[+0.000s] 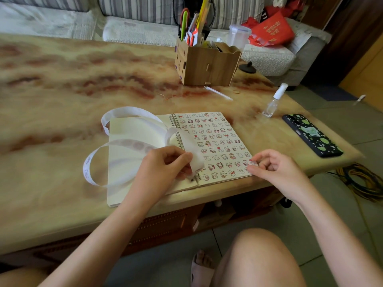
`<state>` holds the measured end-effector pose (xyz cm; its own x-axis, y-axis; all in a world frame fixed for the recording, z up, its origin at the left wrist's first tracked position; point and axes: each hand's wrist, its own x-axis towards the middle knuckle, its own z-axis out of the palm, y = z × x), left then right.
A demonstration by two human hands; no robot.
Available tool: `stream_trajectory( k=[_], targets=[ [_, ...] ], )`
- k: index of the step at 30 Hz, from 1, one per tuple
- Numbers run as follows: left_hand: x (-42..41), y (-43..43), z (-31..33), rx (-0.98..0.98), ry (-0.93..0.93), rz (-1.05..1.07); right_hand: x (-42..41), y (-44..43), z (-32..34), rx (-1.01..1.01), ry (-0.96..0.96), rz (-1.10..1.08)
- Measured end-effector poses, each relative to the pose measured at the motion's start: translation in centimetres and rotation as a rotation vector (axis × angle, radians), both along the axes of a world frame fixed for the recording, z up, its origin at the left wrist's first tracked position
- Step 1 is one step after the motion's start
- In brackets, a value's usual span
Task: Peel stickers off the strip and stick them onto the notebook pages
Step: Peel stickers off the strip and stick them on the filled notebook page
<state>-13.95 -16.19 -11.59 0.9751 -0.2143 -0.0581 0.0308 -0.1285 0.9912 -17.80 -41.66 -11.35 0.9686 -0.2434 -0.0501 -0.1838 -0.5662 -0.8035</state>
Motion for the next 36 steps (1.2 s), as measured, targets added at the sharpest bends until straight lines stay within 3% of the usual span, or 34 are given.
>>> stream_trajectory(
  k=[15,33,36],
  targets=[
    [0.0,-0.1,0.0,0.007,-0.003,0.003,0.4,0.4,-0.1,-0.069,0.019,-0.027],
    [0.0,0.0,-0.1,-0.01,-0.004,0.009,0.0,-0.6,0.5,0.009,0.079,0.038],
    [-0.1,-0.1,0.3,-0.043,-0.001,0.023,0.0,-0.5,0.8,0.05,0.018,-0.019]
  ],
)
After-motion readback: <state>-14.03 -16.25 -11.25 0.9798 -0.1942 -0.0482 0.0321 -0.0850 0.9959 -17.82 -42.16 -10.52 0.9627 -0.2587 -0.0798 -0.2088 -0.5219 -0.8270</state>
